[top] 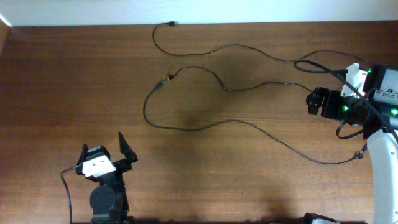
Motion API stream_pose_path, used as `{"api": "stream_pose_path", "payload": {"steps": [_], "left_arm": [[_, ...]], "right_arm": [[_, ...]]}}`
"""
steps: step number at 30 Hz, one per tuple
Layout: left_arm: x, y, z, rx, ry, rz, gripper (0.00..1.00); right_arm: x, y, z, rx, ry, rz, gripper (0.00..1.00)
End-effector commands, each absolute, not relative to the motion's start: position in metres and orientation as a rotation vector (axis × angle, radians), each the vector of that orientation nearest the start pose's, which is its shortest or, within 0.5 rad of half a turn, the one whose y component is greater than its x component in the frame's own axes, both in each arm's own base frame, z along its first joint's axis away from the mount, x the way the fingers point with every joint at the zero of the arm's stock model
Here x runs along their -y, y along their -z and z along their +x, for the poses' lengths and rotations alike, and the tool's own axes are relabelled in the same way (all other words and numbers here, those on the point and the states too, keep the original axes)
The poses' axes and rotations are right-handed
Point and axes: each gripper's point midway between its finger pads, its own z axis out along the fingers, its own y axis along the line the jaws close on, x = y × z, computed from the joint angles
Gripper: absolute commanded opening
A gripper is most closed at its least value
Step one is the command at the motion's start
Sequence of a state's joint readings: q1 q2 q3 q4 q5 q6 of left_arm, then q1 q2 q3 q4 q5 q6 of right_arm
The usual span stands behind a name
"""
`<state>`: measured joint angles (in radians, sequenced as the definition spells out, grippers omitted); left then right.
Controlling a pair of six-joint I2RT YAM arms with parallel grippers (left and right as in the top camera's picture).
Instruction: Untangle cables
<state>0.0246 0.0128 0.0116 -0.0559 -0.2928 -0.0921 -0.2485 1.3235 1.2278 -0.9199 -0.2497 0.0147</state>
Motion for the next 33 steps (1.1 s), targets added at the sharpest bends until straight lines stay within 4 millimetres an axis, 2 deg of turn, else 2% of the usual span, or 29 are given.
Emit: {"api": "stream_pose_path", "payload": {"steps": [1, 2, 9, 16, 17, 18, 33], "left_arm": [[-0.018, -0.157, 0.245, -1.652, -0.136, -0.004, 0.99], [-0.012, -0.156, 0.245, -1.655, -0.116, 0.040, 0.99], [-0.009, -0.156, 0.246, -1.653, -0.099, 0.054, 0.99], [0.003, -0.158, 0.246, -1.643, -0.042, 0.108, 0.99], [0.006, -0.158, 0.246, -1.644, 0.003, 0.087, 0.99], [0.005, -0.158, 0.246, -1.645, 0.114, -0.041, 0.99], [0.000, -0.157, 0.246, -1.646, 0.094, -0.072, 0.99]], "right_arm": [[0.039, -0.208, 0.335, -2.528, -0.230, 0.223, 0.99], [0.039, -0.208, 0.335, -2.528, -0.230, 0.223, 0.98], [0.039, -0.208, 0.335, -2.528, -0.230, 0.223, 0.99], [0.039, -0.208, 0.335, -2.528, -0.230, 0.223, 0.99], [0.039, -0.208, 0.335, -2.528, -0.230, 0.223, 0.99], [0.039, -0.208, 0.335, -2.528, -0.230, 0.223, 0.99], [0.039, -0.208, 0.335, -2.528, -0.230, 0.223, 0.99]]}}
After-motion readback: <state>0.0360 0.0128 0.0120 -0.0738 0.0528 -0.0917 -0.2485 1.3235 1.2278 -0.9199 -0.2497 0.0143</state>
